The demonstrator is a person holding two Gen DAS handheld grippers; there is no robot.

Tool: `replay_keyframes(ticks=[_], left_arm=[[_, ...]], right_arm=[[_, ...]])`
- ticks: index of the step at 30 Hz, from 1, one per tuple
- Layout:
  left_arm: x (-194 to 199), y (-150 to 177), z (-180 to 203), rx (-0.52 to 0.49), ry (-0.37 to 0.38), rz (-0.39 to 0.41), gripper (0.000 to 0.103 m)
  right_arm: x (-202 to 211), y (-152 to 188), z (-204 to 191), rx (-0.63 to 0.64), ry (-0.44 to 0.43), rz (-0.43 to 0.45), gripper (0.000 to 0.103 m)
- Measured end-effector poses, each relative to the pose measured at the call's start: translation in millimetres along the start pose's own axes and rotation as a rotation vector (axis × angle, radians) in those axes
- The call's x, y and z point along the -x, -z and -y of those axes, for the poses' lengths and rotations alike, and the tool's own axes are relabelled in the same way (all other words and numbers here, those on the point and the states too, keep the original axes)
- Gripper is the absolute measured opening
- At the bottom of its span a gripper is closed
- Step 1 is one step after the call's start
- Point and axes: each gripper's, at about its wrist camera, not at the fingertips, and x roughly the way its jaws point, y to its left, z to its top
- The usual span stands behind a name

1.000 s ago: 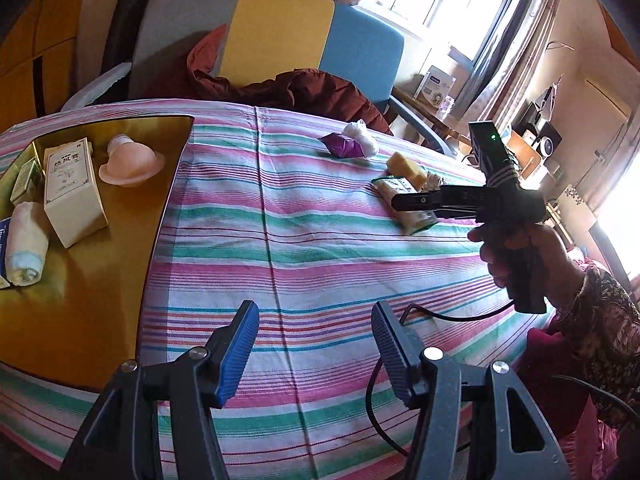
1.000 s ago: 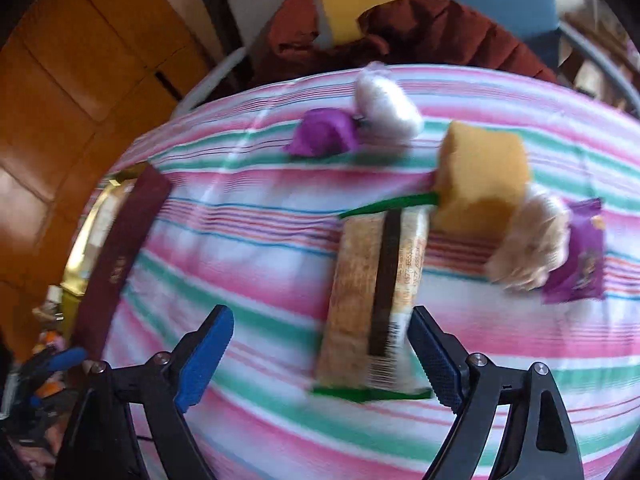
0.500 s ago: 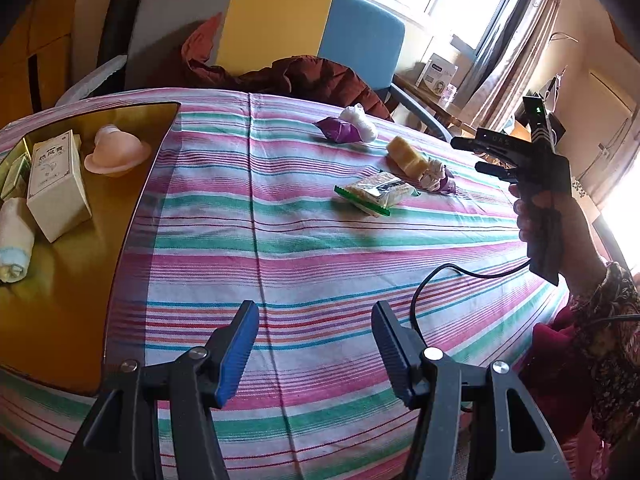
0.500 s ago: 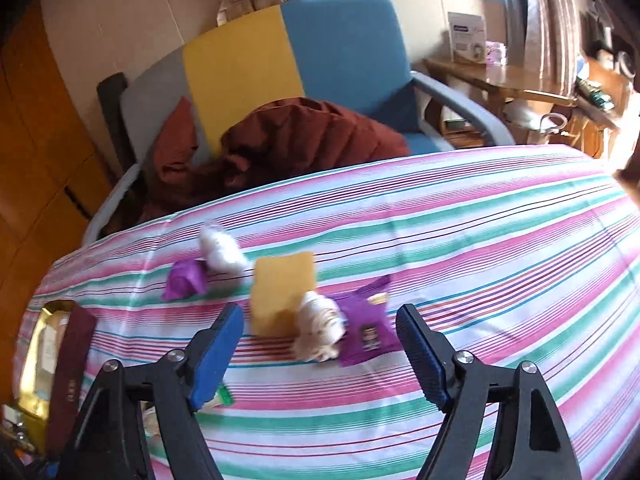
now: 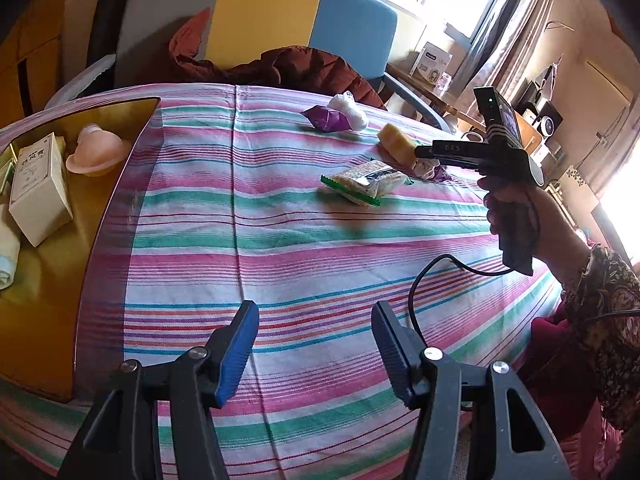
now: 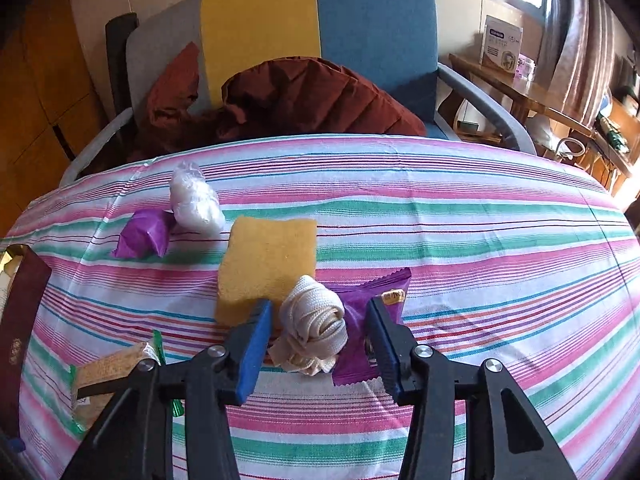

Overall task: Organize objects
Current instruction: 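Grasp the white rolled bandage with the right tool, then grasp the green-edged cracker pack with the left tool while the right tool holds the bandage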

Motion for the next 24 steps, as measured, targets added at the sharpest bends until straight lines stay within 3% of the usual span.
replay_keyframes(ticks=[2,5,11,15,17,18,24], left_arm=[[-2,-2,2,-0.001,0.0,-0.006,0.059],[-3,-5,5,-0.009,-0.001,-0.001,0.059],[-7,-15,11,-0.029,-0.008,0.003,0.059],[-15,-26,17,-0.048,-0.01,0.002,0.059],[-19,-34,22,-0.062,-0.011,0.008,0.059],[-21,-39,25,-0.072,-0.013,0.012,0.059],[-46,-65,42,-0.137,-0.022,0.001,0.059]], right_arm=[[1,0,-3,0.029,0.017,-0.014,0.03],[6,0,-2,-0.012,-0.051,-0.06,0.026],[15,20,6,-0.094,-0.236,-0.245,0.026],[20,30,7,-0.08,-0.221,-0.268,0.03],[17,31,6,-0.098,-0.229,-0.276,0.045],[16,32,3,-0.099,-0.237,-0.277,0.047],[6,33,-6,-0.102,-0.204,-0.287,0.048]])
